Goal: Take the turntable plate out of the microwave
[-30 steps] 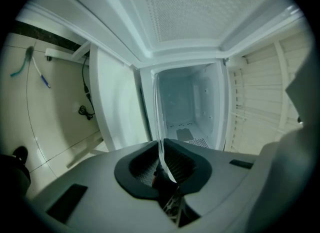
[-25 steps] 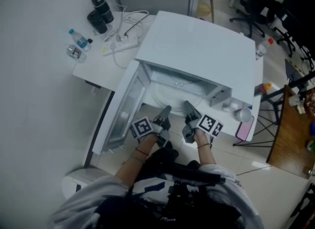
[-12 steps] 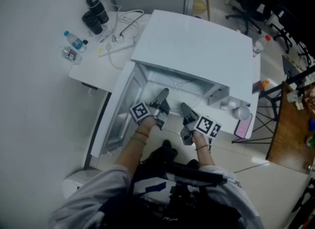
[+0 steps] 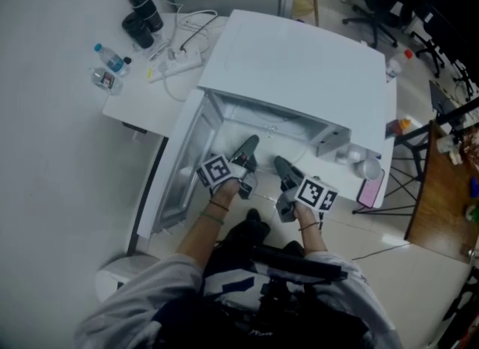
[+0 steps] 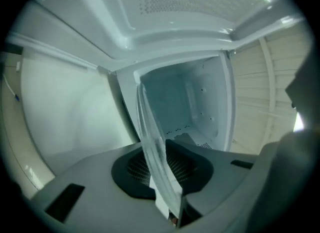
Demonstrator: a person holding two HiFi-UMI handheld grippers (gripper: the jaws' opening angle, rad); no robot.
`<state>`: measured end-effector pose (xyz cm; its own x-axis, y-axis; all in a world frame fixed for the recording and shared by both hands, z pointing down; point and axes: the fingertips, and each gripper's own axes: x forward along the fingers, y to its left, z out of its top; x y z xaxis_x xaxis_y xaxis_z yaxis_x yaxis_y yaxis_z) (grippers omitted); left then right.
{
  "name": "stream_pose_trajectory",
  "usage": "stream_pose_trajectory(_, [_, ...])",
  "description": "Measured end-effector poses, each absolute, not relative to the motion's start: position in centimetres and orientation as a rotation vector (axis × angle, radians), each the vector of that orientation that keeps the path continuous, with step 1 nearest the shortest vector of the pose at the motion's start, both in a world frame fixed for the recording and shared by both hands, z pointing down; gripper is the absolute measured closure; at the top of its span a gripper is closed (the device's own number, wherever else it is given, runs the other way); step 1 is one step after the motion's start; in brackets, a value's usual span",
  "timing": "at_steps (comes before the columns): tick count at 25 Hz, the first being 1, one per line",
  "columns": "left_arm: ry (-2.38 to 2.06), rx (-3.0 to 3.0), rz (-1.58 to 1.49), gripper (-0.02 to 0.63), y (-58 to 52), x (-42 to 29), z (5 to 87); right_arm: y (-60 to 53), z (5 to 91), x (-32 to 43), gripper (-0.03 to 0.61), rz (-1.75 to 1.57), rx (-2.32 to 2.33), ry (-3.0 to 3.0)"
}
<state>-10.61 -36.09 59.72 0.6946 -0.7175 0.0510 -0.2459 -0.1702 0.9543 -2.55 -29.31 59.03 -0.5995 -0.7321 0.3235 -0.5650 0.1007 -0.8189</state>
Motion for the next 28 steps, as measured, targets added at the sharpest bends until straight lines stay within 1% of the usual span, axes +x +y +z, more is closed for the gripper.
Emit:
stream_pose_trajectory(3, [-0.897,1.831,-0.455,0.561,-35.1,-11.9,59.5,-28.2,58.8,-2.6,0.477,-1.498,-1.303,2.244])
stream_pose_trajectory(7, [-0.836,1.754,-0.556,0.561,-33.2,-11.4,59.1,-26.9,58.5,-2.7,0.474,-1.478,-1.283,2.293])
stream_pose_trajectory(11, [-0.950,1.803,-0.485,0.563,-32.1,-13.1,58.4,-25.9,57.2,-3.1,0.474,-1.443,-1.253,2.325])
stream_pose_trajectory(14, [-0.869,1.754,-0.600,0.562,-31.1,-12.6,56.8,-25.1,56.3,-3.4,0.474,-1.416,-1.240,2.348])
stream_pose_trajectory(18, [-0.980,1.810,-0.516,0.563,-29.7,-13.8,56.9,-23.8,55.7,-3.5,0.473,-1.406,-1.211,2.366])
stream_pose_trajectory(23, [-0.808,1.743,-0.775,0.563,-26.8,-11.8,53.0,-21.3,54.3,-3.1,0.472,-1.364,-1.162,2.425])
stream_pose_trajectory(28, [-0.814,1.735,-0.832,0.563,-22.7,-10.4,51.3,-17.6,53.1,-1.8,0.472,-1.363,-1.108,2.457])
